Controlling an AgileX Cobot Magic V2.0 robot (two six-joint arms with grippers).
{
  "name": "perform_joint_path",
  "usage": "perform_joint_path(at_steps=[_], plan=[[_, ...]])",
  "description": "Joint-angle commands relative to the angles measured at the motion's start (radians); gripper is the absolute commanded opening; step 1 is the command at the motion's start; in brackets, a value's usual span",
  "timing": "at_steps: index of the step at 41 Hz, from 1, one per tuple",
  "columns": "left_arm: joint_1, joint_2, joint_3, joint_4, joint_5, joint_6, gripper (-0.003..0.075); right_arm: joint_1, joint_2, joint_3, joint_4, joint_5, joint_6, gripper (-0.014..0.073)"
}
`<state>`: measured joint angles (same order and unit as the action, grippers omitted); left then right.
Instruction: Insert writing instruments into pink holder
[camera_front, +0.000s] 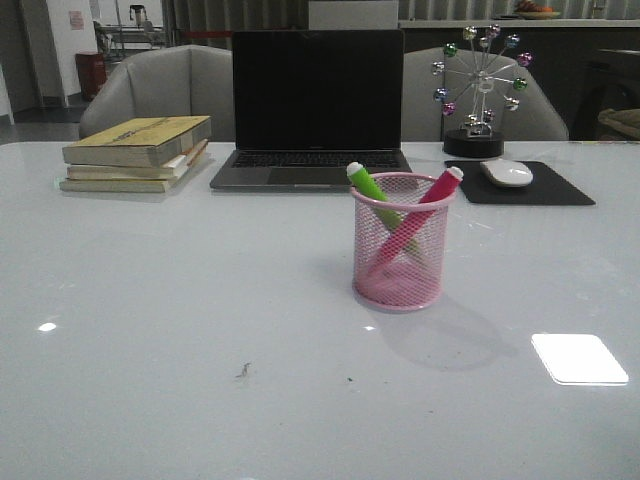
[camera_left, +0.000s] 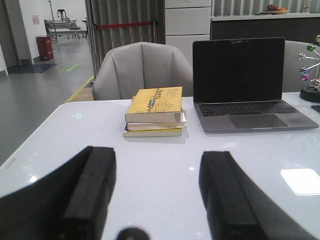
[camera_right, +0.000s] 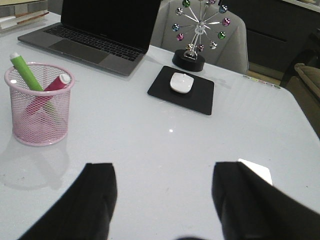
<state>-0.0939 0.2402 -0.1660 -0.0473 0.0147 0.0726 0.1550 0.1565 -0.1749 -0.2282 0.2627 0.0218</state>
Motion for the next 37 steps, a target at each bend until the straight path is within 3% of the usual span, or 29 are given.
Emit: perform_joint_path(at_steps=[1,21,25,28,31,34,37], plan=[[0.001,0.015,-0.028,-0.003,-0.091,-0.005,0.0437,-0.006,0.018,-0.036,-0.012,-0.102,0.009,0.0522],[0.001,0.015,-0.026,-0.005,-0.098,-0.005,0.0436,-0.006,0.018,-0.036,0.099,-0.157,0.018,0.0522],[0.001,0.015,-0.026,-0.005,-0.098,-0.005,0.0377,-0.006,0.018,-0.036,0.099,-0.168,0.018,0.0494],[0.001,0.015,-0.026,-0.005,-0.098,-0.005,0.0251,-0.006,0.018,-0.036,0.099,-0.168,0.018,0.0391],[0.001,0.015,-0.026,-0.005,-0.098,-0.005,0.0078,-0.006,0.018,-0.036,0.099,-0.168,0.018,0.0213],[0.001,0.015,-0.026,-0.003,-0.098,-0.005,0.0116,-0.006,0.018,-0.036,0.099,-0.166,0.018,0.0035],[0.001,0.015,-0.026,-0.003,-0.098,-0.005,0.0101,-0.006,0.018,-0.036,0.099,-0.163,0.018,0.0086]])
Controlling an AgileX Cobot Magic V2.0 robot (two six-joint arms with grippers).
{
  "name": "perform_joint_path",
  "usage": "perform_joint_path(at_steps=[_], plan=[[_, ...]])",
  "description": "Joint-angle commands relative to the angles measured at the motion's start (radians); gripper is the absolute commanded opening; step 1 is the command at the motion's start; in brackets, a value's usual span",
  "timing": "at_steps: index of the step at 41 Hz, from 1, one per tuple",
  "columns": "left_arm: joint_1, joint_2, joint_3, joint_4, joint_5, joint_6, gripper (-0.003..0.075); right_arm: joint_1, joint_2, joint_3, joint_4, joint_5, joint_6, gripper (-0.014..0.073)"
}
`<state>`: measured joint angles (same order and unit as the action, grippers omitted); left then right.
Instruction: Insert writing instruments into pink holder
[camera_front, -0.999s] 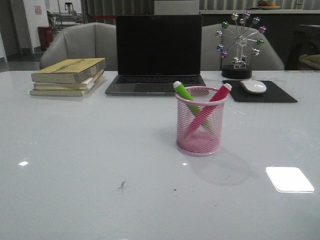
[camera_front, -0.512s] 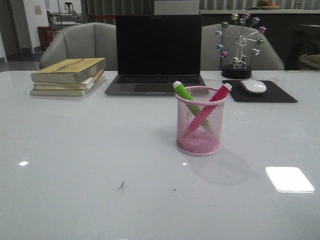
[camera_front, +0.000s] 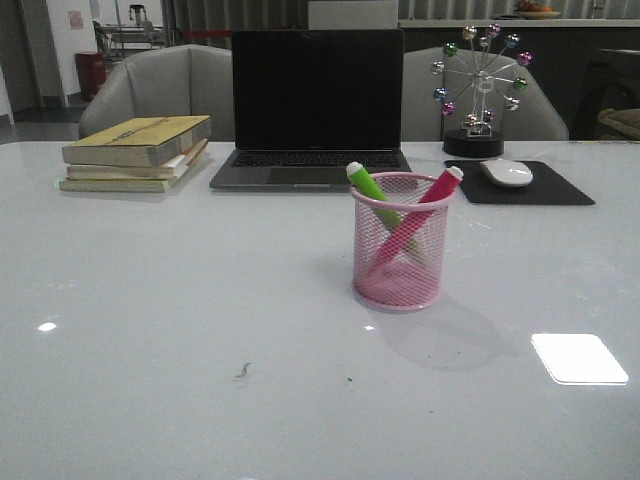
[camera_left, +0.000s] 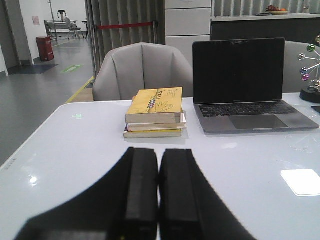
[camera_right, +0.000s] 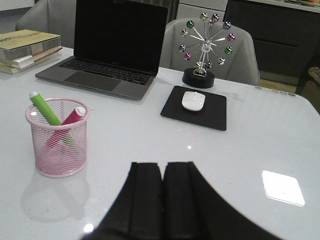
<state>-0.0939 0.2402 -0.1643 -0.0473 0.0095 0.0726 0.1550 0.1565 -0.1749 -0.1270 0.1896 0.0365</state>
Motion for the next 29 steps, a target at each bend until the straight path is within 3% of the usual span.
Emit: perform_joint_path(at_steps=[1,29], plan=[[0.001,0.015,-0.028,-0.003,-0.091,-0.005,0.0095,-0.006,0.018,-0.036,-0.002,-0.088,0.003,0.0091],[0.001,0.015,-0.028,-0.005,-0.087,-0.005,0.0091,-0.006,0.018,-0.036,-0.002,-0.070,0.003,0.0090]])
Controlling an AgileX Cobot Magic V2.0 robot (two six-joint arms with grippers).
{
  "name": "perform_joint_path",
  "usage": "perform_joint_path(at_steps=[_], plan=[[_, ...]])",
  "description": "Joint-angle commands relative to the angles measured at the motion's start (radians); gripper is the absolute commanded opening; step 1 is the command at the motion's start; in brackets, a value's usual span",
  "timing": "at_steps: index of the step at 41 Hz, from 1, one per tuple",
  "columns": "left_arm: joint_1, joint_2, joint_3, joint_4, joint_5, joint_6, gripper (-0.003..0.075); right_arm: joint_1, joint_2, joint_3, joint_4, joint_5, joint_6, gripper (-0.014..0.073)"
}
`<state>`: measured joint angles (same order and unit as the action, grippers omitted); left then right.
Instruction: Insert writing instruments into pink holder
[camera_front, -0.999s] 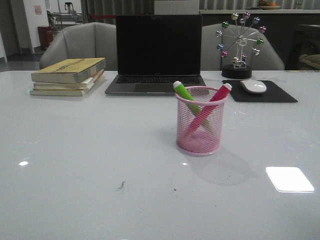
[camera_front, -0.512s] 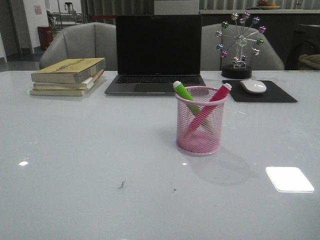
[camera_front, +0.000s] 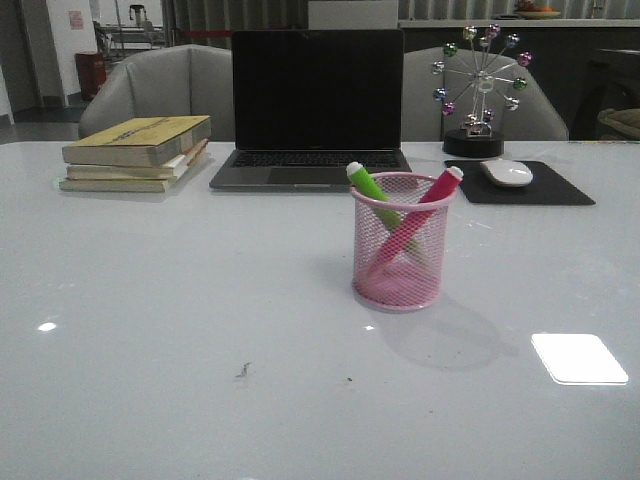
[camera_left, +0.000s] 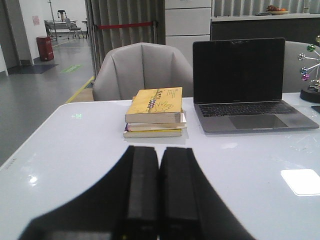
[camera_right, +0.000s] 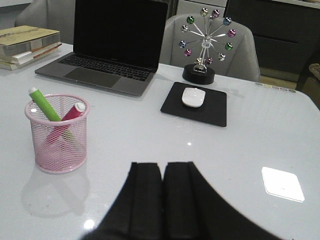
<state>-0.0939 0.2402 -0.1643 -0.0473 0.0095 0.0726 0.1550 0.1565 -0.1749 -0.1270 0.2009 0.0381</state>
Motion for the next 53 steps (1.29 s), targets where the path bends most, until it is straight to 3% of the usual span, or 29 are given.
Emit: perform_joint_path(at_steps=[1,11,21,24,30,53], plan=[[0.001,0.015,-0.028,-0.005,-0.087,-0.005,0.0091,-0.006,0.018,-0.036,-0.002,-0.082,0.002,0.0090],[-0.001,-0.034,-0.025,0.001,-0.087,-0.005,0.0091,-0.006,0.018,-0.036,-0.002,-0.082,0.002,0.0090],[-0.020,-0.273,0.118,0.001,-0.087,-0.005,0.0091,-0.006,0.018,-0.036,-0.002,-0.082,0.002,0.0090],[-0.020,-0.254,0.173,-0.005,-0.138,-0.005,0.0091,-0.006,0.018,-0.036,-0.002,-0.082,0.002,0.0090],[-0.022,-0.266,0.173,-0.001,-0.052,-0.005,0.0091,-0.006,0.018,-0.036,-0.002,-0.082,0.002,0.0090],[-0.022,-0.264,0.173,-0.001,-0.052,-0.005,0.0091,-0.006,0.018,-0.036,-0.002,-0.082,0.002,0.0090]])
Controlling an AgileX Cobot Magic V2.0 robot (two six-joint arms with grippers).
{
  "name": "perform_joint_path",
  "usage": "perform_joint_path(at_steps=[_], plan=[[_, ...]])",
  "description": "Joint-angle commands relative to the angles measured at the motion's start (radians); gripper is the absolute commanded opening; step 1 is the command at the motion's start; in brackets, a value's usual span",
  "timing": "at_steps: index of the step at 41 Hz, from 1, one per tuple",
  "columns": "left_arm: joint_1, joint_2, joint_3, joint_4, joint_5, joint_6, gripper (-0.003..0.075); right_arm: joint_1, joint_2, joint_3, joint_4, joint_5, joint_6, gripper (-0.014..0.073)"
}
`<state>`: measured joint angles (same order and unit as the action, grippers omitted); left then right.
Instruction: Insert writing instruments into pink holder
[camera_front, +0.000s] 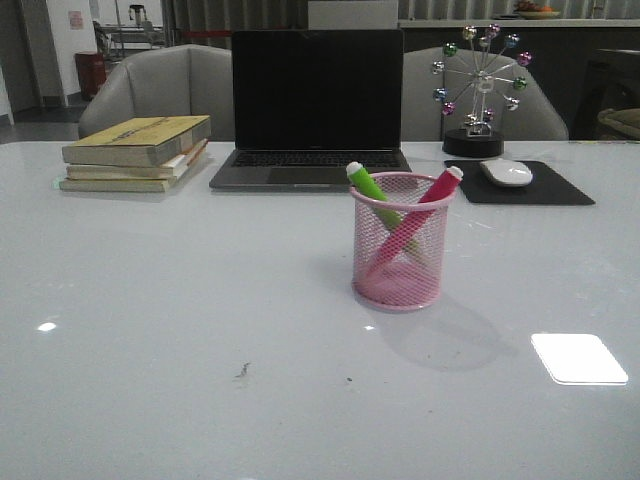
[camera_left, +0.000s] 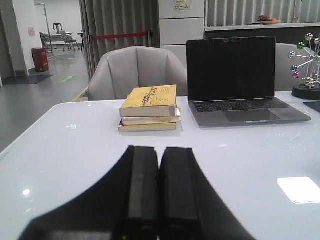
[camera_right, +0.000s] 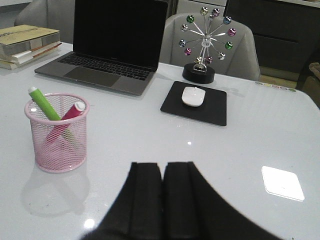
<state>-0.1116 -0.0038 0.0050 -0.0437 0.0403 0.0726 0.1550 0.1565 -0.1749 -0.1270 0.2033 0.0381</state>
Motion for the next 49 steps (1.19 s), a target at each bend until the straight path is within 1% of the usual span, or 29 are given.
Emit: perform_joint_path(at_steps=[1,21,28,35,38,42,49], plan=[[-0.005,-0.020,0.004,-0.005,-0.083,-0.005,0.0091,-0.006,0.018,-0.036,-0.002,-0.085,0.002,0.0090],[-0.005,-0.020,0.004,-0.005,-0.083,-0.005,0.0091,-0.006,0.018,-0.021,-0.002,-0.087,0.002,0.0090],[-0.005,-0.020,0.004,-0.005,-0.083,-0.005,0.0091,0.007,0.007,0.063,0.018,-0.151,0.001,0.0090],[-0.005,-0.020,0.004,-0.005,-0.083,-0.005,0.0091,0.081,-0.133,0.202,0.083,-0.252,0.001,0.0090],[-0.005,-0.020,0.004,-0.005,-0.083,-0.005,0.0091,0.095,-0.192,0.199,0.100,-0.167,0.001,0.0090],[-0.005,-0.018,0.004,-0.005,-0.085,-0.005,0.0091,0.097,-0.186,0.199,0.113,-0.144,0.001,0.0090],[-0.005,-0.018,0.004,-0.005,-0.085,-0.005,0.0091,0.097,-0.186,0.199,0.117,-0.146,0.001,0.0090]])
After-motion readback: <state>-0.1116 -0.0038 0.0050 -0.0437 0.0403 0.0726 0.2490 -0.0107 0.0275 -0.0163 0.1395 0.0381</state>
